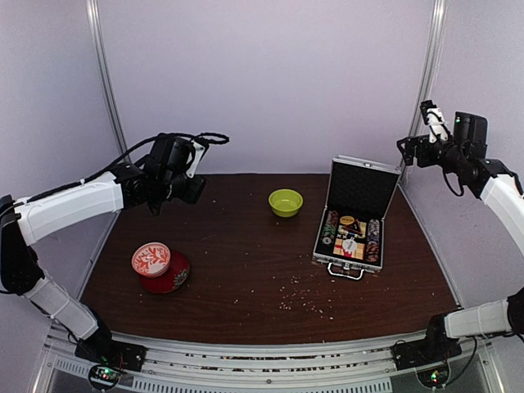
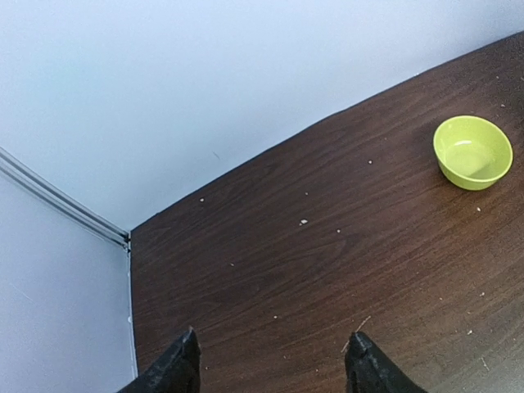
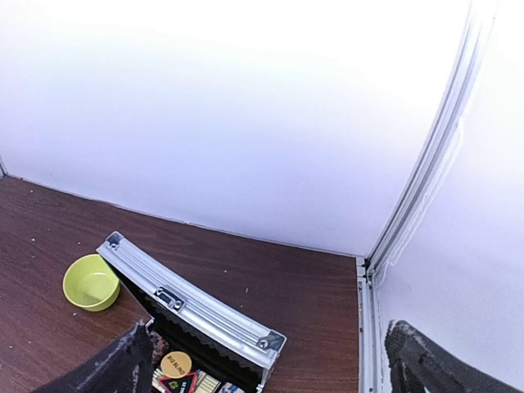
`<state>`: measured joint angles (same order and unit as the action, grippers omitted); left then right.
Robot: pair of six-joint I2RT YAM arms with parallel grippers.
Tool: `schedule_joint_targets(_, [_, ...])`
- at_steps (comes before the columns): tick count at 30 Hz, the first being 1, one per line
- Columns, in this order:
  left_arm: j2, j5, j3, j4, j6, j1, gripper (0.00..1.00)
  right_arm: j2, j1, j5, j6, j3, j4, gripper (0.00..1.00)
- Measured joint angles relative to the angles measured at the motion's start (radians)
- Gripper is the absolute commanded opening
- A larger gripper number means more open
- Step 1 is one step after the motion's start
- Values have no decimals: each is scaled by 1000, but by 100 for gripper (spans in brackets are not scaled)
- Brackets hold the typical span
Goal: Pack up texas hold em set
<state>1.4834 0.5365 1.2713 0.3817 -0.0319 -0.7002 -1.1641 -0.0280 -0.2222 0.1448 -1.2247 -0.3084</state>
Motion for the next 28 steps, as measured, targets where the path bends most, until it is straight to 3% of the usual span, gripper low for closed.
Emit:
schedule_joint_targets(12, [-51, 69, -23, -60, 25, 1, 63, -1, 98, 158, -180, 23, 108, 100])
schedule_joint_targets(28, [-51, 70, -25, -68, 38, 1, 63, 1, 104, 114, -220, 57, 153, 100])
